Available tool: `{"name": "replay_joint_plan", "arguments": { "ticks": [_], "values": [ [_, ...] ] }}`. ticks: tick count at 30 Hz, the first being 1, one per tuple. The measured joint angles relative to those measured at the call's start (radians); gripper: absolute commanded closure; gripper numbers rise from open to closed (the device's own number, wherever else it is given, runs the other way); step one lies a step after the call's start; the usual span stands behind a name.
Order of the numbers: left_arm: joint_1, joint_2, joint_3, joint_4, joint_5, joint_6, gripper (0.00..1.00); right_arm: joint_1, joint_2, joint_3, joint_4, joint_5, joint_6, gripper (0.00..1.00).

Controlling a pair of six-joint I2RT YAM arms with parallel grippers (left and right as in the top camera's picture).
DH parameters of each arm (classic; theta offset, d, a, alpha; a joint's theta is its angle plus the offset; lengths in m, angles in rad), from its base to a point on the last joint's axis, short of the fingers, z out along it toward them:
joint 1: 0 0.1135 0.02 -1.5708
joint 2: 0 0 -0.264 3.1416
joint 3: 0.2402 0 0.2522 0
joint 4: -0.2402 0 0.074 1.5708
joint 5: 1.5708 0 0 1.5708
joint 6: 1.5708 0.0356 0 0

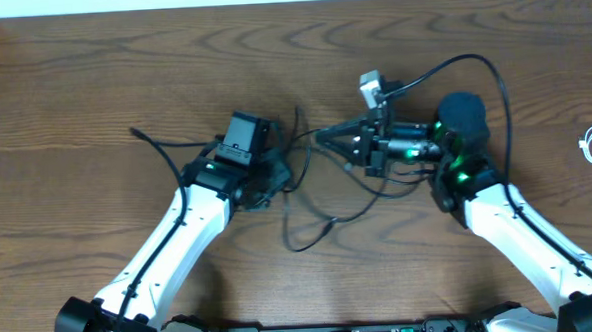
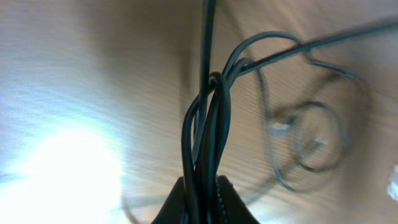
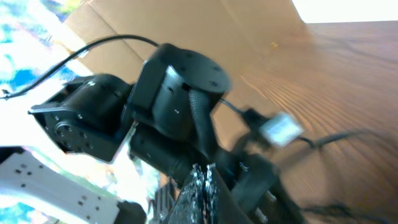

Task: Untangle cables

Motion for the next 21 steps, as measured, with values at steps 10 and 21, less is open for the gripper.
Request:
{"name": "replay_joint_plan", "arguments": {
  "ticks": [10, 21],
  "values": [
    [0.231, -0.079, -0.002, -0.208, -0.145, 0.048, 0.92, -0.132, -0.011, 0.006, -0.817, 0.599, -0.191, 0.99],
    [0.333, -0.351, -0.002, 0.025, 0.132, 0.168, 0.92, -0.14, -0.011, 0.003, -0.951, 0.732, -0.237, 0.79]
  ]
}}
